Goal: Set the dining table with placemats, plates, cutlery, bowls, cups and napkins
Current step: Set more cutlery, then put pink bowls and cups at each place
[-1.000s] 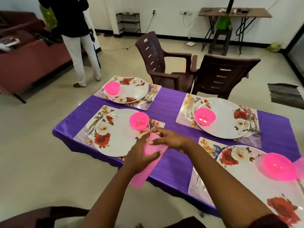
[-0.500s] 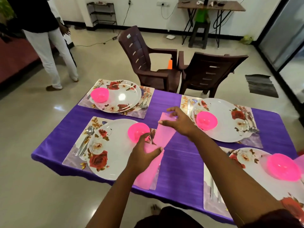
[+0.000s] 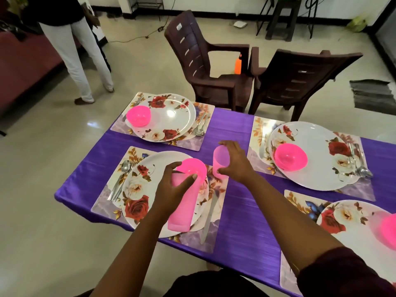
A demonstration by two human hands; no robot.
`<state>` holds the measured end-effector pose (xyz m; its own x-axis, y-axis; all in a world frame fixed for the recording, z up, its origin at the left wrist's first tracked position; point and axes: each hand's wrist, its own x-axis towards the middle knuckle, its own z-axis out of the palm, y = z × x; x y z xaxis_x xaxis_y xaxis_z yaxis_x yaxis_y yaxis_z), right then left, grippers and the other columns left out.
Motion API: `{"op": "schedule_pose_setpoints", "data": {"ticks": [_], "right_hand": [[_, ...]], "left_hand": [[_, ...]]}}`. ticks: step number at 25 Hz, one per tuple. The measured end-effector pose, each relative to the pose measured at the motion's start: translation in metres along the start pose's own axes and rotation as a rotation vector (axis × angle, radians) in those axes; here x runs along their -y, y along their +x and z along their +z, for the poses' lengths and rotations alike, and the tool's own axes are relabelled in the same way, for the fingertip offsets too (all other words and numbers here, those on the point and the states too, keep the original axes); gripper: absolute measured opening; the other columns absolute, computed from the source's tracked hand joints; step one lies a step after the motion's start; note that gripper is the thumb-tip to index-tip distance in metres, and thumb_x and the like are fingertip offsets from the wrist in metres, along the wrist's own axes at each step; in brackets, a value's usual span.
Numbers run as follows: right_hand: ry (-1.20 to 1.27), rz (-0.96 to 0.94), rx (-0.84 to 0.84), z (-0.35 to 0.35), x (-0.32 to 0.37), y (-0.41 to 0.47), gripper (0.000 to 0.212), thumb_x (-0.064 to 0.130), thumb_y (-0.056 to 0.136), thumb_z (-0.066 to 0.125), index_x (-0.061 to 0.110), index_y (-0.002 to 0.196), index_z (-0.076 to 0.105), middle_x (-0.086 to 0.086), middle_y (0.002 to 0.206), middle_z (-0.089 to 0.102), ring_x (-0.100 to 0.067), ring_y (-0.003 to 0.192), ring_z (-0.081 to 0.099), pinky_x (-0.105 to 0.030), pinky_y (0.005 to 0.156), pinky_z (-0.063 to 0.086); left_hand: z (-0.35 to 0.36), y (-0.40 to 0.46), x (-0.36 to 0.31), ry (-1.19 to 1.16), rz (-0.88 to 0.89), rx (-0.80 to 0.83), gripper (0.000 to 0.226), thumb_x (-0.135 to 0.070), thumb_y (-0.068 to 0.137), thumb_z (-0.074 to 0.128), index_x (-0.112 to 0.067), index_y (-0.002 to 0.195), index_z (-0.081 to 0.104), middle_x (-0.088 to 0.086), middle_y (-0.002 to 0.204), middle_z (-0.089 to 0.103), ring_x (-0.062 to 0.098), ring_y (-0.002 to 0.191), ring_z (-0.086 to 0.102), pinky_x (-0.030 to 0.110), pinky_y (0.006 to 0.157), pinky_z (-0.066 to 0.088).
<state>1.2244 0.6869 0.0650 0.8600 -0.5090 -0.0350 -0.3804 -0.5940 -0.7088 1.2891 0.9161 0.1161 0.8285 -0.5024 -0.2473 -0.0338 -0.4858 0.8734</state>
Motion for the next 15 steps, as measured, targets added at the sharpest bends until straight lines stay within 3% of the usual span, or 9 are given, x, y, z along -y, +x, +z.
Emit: {"op": "schedule_pose_setpoints", "data": {"ticks": [4,12,15], "right_hand": [[-0.010,0.010,0.024,0.008,-0.002,0.000,0.092,0.018,0.058,0.088,0.025,0.137,0.041,0.000,0.139,0.039,-0.026,0.125,0.041,-0.034,0.088,0.046],[-0.092,0.074,0.100,0.011,0.005,0.001,0.104,0.022,0.056,0.090,0.030,0.143,0.032,-0.005,0.140,0.038,-0.033,0.128,0.040,-0.048,0.096,0.048],[-0.064,0.158,0.134,0.009,0.011,-0.001,0.115,0.036,0.053,0.093,0.036,0.146,0.024,-0.007,0.146,0.031,-0.039,0.132,0.035,-0.056,0.102,0.041]], "left_hand": [[-0.001,-0.001,0.009,-0.006,-0.035,-0.006,0.068,-0.068,0.067,0.064,-0.046,0.127,0.038,-0.010,0.123,0.052,0.010,0.097,0.060,0.036,0.075,0.059],[-0.003,0.000,0.010,-0.036,-0.066,0.000,0.075,-0.070,0.066,0.063,-0.043,0.131,0.038,-0.008,0.127,0.050,0.014,0.100,0.060,0.041,0.078,0.060],[-0.003,-0.002,0.013,-0.042,-0.055,-0.014,0.080,-0.072,0.064,0.063,-0.043,0.133,0.035,-0.006,0.132,0.050,0.018,0.104,0.060,0.042,0.078,0.060]]}}
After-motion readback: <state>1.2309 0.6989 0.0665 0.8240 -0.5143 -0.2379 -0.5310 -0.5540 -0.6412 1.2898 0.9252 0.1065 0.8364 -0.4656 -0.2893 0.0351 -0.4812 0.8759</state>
